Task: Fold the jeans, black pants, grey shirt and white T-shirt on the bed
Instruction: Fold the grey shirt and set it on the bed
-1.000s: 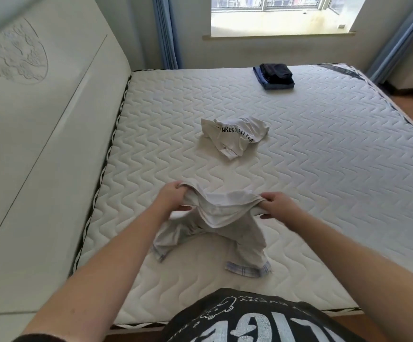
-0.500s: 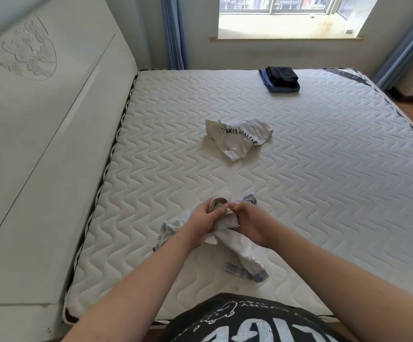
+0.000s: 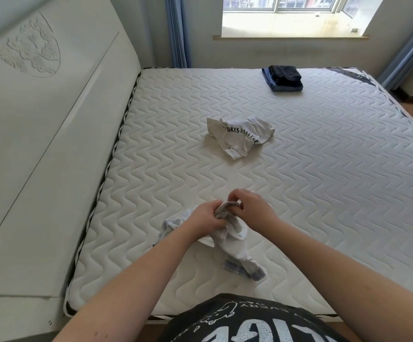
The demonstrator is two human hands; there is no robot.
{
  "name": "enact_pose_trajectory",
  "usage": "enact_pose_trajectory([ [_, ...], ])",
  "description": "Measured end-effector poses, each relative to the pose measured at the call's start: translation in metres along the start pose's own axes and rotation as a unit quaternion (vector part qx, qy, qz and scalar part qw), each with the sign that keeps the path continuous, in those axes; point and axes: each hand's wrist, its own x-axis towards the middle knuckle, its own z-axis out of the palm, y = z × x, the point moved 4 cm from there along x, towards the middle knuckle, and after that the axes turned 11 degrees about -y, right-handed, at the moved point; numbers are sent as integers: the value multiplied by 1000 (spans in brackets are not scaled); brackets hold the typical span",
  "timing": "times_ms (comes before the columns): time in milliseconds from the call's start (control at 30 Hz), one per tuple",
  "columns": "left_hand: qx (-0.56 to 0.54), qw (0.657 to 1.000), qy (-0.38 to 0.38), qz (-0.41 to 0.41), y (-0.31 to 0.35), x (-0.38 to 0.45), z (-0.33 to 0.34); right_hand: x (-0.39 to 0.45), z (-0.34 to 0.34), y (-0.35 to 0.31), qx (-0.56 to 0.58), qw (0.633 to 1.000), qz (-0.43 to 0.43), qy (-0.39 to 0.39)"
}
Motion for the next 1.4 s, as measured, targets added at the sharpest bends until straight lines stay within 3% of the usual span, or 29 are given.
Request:
enact_pose_trajectory([
  [133, -61, 993, 68, -78, -18, 0, -5, 1, -5, 23, 67, 992, 91, 49],
  [200, -17, 989, 98, -107, -27, 0, -13, -2, -7, 43, 150, 971, 167, 82],
  [333, 140, 977, 97, -129, -40, -3, -29, -16, -12, 88, 373, 873, 276, 153],
  [433, 180, 968, 89, -147, -53, -6, -35, -26, -13, 115, 481, 796, 318, 185],
  [567, 150, 969, 118, -160, -64, -9, -44, -34, -14, 134, 548, 750, 309, 203],
  [767, 110, 975, 99, -165, -62, -3, -53, -42, -28, 147, 482, 806, 269, 212],
  [900, 157, 982, 68, -81, -39, 6, -53, -41, -38, 142, 420, 858, 248, 160],
  [1033, 186, 979, 86, -15, -2, 18, -66, -32, -62, 124, 232, 946, 209, 92],
  [1100, 199, 974, 109, 5, 22, 22, -84, -26, -84, 111, 152, 970, 177, 71],
  [1267, 246, 947, 188, 81, 94, 21, -140, -5, -157, 77, 2, 974, 121, 191],
  [1400, 285, 929, 196, 127, 145, 10, -177, 6, -215, 45, -33, 956, 72, 281],
])
